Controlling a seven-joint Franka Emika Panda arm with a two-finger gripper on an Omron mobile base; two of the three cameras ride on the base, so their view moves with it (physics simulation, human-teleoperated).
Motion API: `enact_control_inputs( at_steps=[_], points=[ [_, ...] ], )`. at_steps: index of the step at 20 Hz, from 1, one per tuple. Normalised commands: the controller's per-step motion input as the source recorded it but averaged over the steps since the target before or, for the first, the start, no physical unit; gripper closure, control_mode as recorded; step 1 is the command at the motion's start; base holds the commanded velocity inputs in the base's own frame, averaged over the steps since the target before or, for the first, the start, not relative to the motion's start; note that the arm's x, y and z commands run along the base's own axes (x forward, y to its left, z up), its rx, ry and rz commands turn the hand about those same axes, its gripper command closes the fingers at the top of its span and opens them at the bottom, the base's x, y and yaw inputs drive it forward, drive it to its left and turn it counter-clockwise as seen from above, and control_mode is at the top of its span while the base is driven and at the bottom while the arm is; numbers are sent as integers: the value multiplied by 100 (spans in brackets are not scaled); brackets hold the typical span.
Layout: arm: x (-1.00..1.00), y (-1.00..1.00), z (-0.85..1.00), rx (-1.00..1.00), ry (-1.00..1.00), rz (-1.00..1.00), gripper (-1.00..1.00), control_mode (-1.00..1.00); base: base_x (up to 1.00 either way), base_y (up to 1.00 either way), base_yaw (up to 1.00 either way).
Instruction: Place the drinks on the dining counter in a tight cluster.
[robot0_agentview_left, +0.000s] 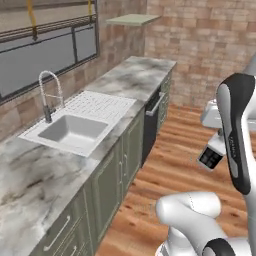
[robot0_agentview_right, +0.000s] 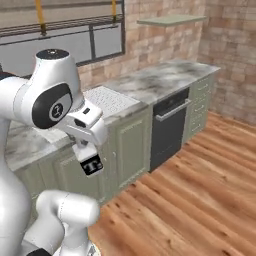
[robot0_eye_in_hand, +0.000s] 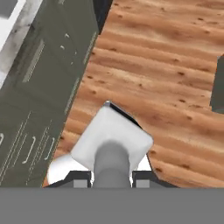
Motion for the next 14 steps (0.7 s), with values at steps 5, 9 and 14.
enact_control_inputs(
  at_steps=[5,9,14],
  points=[
    [0,0,0,0,0,0,100,100,0,0,-98],
    [0,0,0,0,0,0,100,100,16,4,-93],
    [0,0,0,0,0,0,100,100,69,51,-79]
  ],
)
